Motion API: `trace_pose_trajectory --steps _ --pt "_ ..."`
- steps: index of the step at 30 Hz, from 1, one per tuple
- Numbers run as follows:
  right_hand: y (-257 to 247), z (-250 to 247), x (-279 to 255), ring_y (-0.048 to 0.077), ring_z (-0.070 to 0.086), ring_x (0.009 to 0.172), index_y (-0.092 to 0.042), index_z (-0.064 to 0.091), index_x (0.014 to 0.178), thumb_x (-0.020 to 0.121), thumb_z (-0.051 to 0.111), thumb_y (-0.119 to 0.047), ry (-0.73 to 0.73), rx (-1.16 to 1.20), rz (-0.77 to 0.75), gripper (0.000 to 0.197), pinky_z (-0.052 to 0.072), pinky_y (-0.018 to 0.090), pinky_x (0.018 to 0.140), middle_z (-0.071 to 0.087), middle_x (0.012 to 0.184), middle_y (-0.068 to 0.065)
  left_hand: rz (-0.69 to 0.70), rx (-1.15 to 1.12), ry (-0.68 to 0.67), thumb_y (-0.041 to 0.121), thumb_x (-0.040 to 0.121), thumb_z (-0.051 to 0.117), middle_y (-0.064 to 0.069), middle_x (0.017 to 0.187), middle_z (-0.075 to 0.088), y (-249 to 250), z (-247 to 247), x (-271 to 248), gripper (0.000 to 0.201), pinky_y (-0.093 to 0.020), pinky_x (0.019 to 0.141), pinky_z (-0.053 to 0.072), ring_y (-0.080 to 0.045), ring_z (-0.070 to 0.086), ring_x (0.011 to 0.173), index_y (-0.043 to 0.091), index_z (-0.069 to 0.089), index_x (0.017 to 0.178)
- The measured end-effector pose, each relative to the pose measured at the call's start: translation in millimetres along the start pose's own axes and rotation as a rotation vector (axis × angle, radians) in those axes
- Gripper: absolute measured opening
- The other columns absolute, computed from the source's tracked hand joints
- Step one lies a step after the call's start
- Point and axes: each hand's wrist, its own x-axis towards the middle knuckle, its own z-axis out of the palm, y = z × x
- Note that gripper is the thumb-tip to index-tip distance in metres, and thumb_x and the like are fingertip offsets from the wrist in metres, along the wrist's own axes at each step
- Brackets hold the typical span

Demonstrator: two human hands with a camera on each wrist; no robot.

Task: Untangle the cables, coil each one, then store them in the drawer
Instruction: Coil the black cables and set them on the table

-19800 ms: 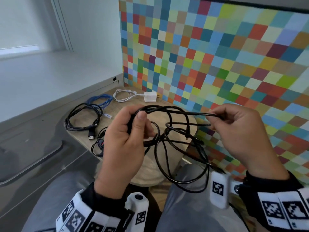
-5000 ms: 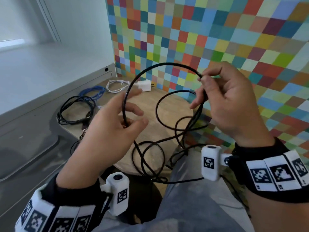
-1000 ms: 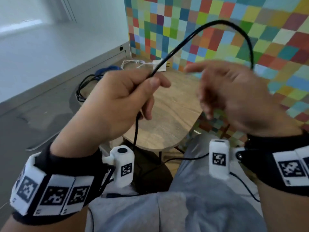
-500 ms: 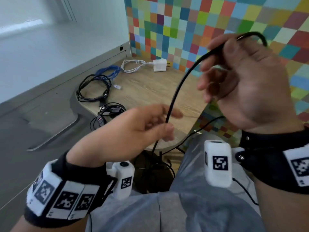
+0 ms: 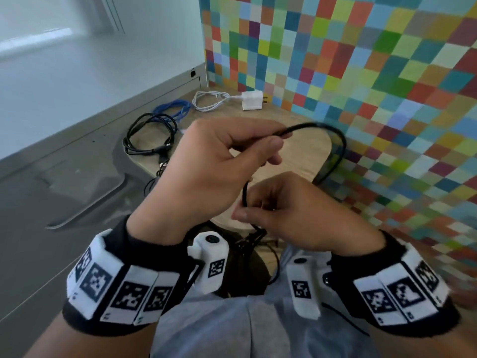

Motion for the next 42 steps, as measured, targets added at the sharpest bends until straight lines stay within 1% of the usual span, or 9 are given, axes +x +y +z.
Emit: trace_pose_trajectory --steps 5,11,15,19,24,28,31,36,42 --pt "1 -18 1 0.027 0.060 0.051 -0.006 0.072 0.080 0.099 0.063 -0.030 0.293 0.331 -0.084 0.032 0.051 0.039 0.054 0.064 0.059 0.008 -0.220 -0.052 -0.224 0.038 0.090 0.072 0.007 0.116 0.070 -9 -7 -13 0.050 -0.039 0.084 0.063 -0.016 0.074 0.093 0.039 0.056 0.137" --pt "5 -36 -1 0.022 0.057 0.054 -0.011 0.063 0.089 0.106 0.050 -0.026 0.625 0.782 -0.075 0.027 0.053 0.036 0.054 0.057 0.062 0.002 -0.258 0.149 -0.270 0.040 0.087 0.075 0.001 0.073 0.068 -20 -13 -24 0.013 -0.025 0.059 0.050 -0.005 0.057 0.058 0.036 0.077 0.099" --pt "-3 -39 -4 0.020 0.061 0.057 -0.010 0.060 0.092 0.110 0.043 -0.025 0.615 0.959 -0.148 0.029 0.056 0.036 0.056 0.056 0.065 0.001 -0.278 0.189 -0.340 0.062 0.076 0.076 0.018 0.108 0.065 -28 -2 -23 0.058 -0.020 0.080 0.055 0.000 0.065 0.094 0.047 0.060 0.130" --pt "-14 -58 -10 0.016 0.064 0.063 -0.014 0.061 0.093 0.111 0.038 -0.029 0.631 1.158 -0.315 0.033 0.057 0.031 0.060 0.059 0.069 -0.001 -0.323 0.264 -0.434 0.037 0.099 0.063 0.018 0.089 0.075 -36 8 -22 0.010 -0.014 0.070 0.049 0.006 0.066 0.077 0.034 0.072 0.101" --pt "-5 -69 -11 0.023 0.061 0.074 -0.015 0.065 0.115 0.104 0.049 -0.036 0.595 0.808 -0.181 0.029 0.052 0.037 0.061 0.061 0.096 0.008 -0.256 0.039 -0.155 0.023 0.107 0.050 -0.002 0.066 0.070 -22 -2 -17 0.023 -0.024 0.057 0.052 -0.015 0.066 0.058 0.024 0.072 0.099" --pt "-4 -34 -8 0.027 0.068 0.074 -0.029 0.072 0.113 0.093 0.070 -0.039 0.190 0.356 -0.005 0.023 0.057 0.042 0.058 0.073 0.101 0.000 -0.158 -0.102 0.032 0.020 0.103 0.058 -0.010 0.063 0.067 -4 -1 -12 0.017 -0.035 0.049 0.058 -0.024 0.068 0.054 0.021 0.075 0.106" --pt "-8 -10 -4 0.027 0.068 0.063 -0.017 0.073 0.094 0.093 0.075 -0.020 0.015 0.217 -0.018 0.004 0.059 0.044 0.059 0.074 0.082 0.000 -0.106 -0.107 0.072 0.018 0.099 0.065 -0.006 0.066 0.069 1 2 -11 0.015 -0.035 0.049 0.058 -0.022 0.068 0.056 0.026 0.077 0.104" --pt "1 -14 -1 0.031 0.065 0.053 0.000 0.076 0.085 0.094 0.071 -0.018 0.226 0.356 -0.060 0.021 0.056 0.040 0.051 0.076 0.077 0.011 -0.173 0.073 -0.048 0.033 0.093 0.074 0.006 0.090 0.071 -9 -9 -17 0.021 -0.035 0.067 0.060 -0.007 0.069 0.071 0.039 0.074 0.114" --pt "15 -25 -4 0.021 0.056 0.047 -0.015 0.072 0.076 0.088 0.064 -0.030 0.439 0.696 -0.012 0.021 0.045 0.030 0.043 0.073 0.079 0.012 -0.241 0.162 -0.108 0.051 0.083 0.071 0.004 0.054 0.060 -8 -23 -23 0.024 -0.016 0.049 0.035 -0.002 0.043 0.047 0.029 0.080 0.078"
